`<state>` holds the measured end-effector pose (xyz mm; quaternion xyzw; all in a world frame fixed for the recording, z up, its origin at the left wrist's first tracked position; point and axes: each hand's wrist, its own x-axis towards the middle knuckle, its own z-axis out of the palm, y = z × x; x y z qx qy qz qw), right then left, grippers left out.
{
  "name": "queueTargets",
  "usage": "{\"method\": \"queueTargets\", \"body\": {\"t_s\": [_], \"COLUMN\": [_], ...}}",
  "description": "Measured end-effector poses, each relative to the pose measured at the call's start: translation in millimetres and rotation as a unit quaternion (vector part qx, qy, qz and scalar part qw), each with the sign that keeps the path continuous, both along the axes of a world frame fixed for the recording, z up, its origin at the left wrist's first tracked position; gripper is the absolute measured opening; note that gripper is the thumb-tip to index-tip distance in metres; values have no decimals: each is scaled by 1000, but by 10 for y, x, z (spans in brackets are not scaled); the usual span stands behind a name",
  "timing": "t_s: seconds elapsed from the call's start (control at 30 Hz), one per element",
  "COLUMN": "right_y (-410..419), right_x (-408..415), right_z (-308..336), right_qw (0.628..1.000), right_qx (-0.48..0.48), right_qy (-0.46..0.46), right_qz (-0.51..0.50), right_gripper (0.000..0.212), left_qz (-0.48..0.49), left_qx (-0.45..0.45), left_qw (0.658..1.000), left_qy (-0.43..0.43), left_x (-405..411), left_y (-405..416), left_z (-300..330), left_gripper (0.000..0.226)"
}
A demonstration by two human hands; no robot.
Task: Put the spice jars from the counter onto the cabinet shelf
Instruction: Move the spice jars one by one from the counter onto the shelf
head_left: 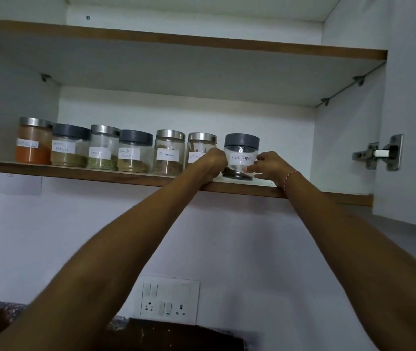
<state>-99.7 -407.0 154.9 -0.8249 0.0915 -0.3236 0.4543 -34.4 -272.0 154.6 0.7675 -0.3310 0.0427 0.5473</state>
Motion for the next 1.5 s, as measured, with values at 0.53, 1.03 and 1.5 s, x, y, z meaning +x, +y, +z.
{"method": "queueTargets", "body": {"t_s": [0.53,1.03,1.5], "right_y": [117,456,114], "right_x": [-53,-1078,-1930], "right_z": [-98,-3242,-5717], "right_qw": [961,902,923], "right_qx": [-200,-312,-121], "right_qy": [-43,-100,305], "right_qz": [-186,-283,-203], "right_gripper": [51,58,98], "left_qz": [203,100,-197], "left_qx": [-17,80,337], "left_qw": [949,933,918], "left_qy": [-242,-337,-66], "left_x": [-98,-1048,-1690], "left_y": [-29,-16,-118], "left_z": [-236,-3300,-5669], "left_gripper": [27,58,64]}}
